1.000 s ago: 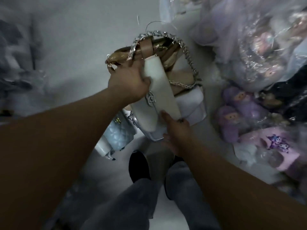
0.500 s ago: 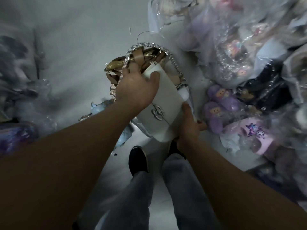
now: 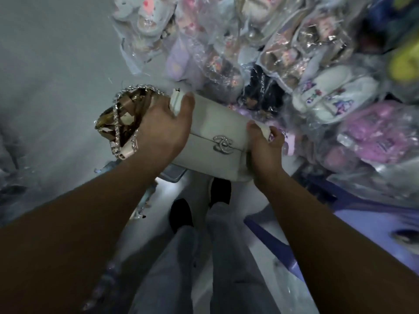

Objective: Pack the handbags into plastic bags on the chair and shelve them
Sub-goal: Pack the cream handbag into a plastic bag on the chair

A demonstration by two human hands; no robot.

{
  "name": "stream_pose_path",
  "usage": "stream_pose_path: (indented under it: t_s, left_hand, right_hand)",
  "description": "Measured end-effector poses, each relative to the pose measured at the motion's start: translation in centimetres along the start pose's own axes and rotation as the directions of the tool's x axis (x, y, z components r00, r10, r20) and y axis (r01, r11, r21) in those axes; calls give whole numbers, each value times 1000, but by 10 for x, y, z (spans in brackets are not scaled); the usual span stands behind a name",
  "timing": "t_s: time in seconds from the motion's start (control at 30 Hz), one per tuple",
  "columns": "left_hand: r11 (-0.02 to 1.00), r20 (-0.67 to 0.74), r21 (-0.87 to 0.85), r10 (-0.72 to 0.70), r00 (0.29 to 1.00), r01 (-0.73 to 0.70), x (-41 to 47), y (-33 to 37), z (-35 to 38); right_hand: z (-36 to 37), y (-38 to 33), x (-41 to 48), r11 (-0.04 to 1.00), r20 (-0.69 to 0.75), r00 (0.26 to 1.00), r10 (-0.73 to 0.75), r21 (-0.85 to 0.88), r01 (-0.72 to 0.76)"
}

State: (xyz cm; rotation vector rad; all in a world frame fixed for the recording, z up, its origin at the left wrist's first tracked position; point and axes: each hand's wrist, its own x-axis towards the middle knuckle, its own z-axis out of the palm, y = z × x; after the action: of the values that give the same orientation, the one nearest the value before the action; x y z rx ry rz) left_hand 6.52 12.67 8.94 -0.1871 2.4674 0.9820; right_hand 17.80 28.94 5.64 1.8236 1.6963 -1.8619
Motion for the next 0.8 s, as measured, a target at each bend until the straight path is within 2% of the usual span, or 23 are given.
stream_pose_path:
  t_s: [0.23,0.37,0.63,0.8]
  left_hand:
    - [994,95,59,86,992,-92,-65,36,34]
    - [984,176,90,138,975,-156,-101,52,69]
    - [916,329,226,248,911,-331,-191,85,170]
    - [903,390,260,225,893,-341,-260,92,243]
  right_hand:
    - [-79,14,-42,996,-191,978,84,38,-78]
    - [-135,31,-52,978,-221,957,186,134,-159]
    - [-266,93,-54,966,-333,917,221,200,-160]
    - [-360,141,-56,956,-360,895,263,224,-191]
